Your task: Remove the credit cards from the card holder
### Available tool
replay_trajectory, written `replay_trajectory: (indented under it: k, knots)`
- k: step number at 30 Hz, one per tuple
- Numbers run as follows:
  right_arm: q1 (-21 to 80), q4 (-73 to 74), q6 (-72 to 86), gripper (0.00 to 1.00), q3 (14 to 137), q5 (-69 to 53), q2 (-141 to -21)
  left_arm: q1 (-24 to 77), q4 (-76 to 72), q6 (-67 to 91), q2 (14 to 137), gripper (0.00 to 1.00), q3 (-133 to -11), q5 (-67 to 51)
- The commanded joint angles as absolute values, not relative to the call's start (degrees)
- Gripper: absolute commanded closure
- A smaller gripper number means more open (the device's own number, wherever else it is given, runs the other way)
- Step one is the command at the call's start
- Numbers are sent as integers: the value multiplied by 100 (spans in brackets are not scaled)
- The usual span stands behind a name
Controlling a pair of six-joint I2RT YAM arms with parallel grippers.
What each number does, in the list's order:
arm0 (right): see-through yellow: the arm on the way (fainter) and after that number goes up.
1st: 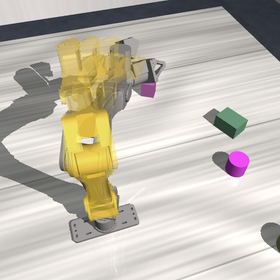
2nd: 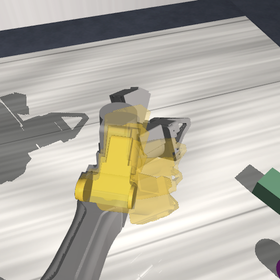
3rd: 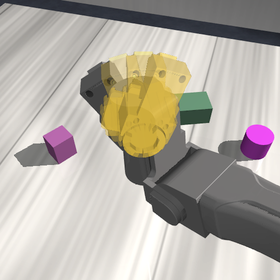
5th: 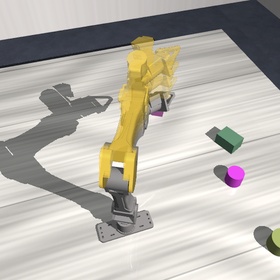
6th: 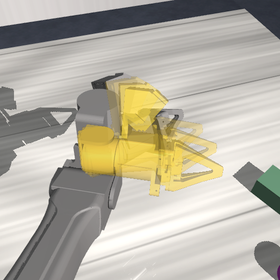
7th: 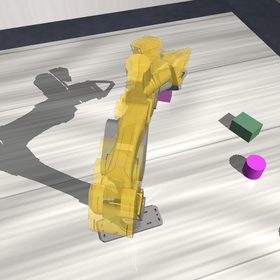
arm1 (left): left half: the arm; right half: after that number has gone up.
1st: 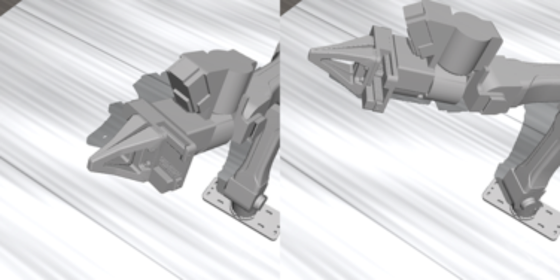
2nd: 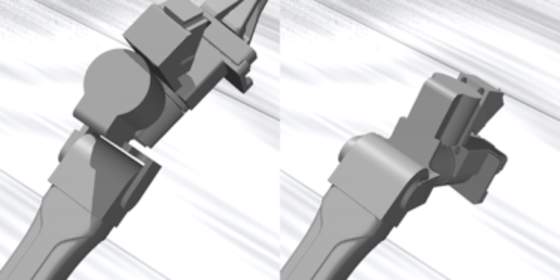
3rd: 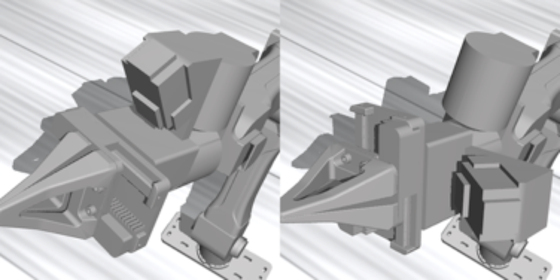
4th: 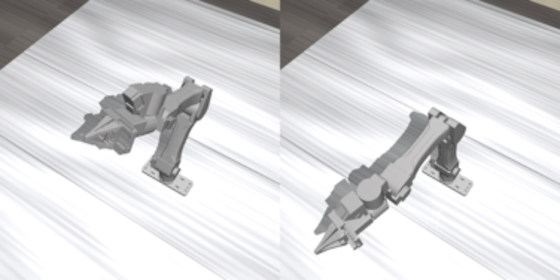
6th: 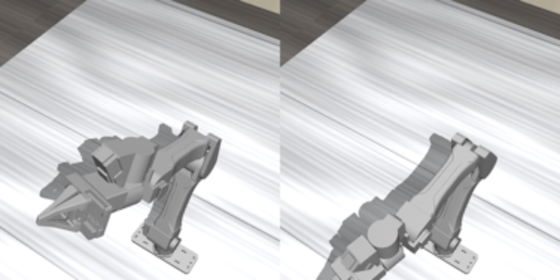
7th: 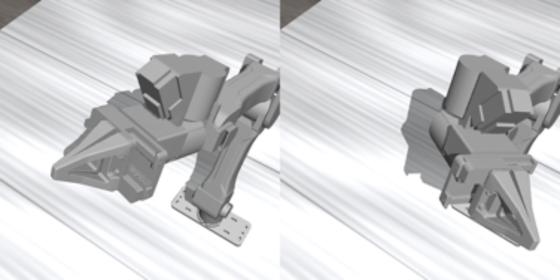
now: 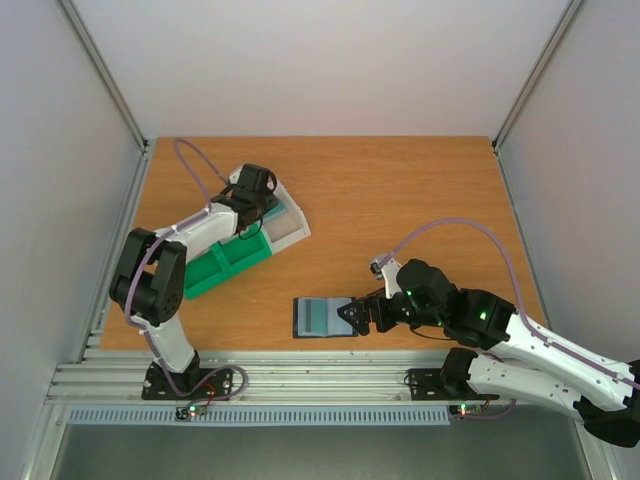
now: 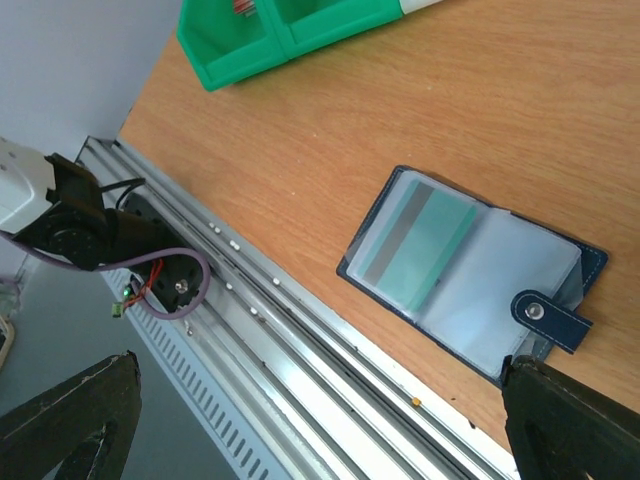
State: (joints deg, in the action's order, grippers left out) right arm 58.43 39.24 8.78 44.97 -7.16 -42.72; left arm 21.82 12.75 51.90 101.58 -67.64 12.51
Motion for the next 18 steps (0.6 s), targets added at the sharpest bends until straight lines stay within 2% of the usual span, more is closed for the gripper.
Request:
replay_trajectory:
  k: [1,12,18]
  knots:
    - [5845,4079,1042,1,4712,-515,-4271,2162,1519,4998,9848,48,-7013,1352]
    - [5844,4517,1564,2,4792,-120,-4657,2162,2720,4430,9059,16,-6851,656]
    - [5840,4420,1723,2,4790,-232,-5101,2162,3376,3498,8433,14,-6442,-447]
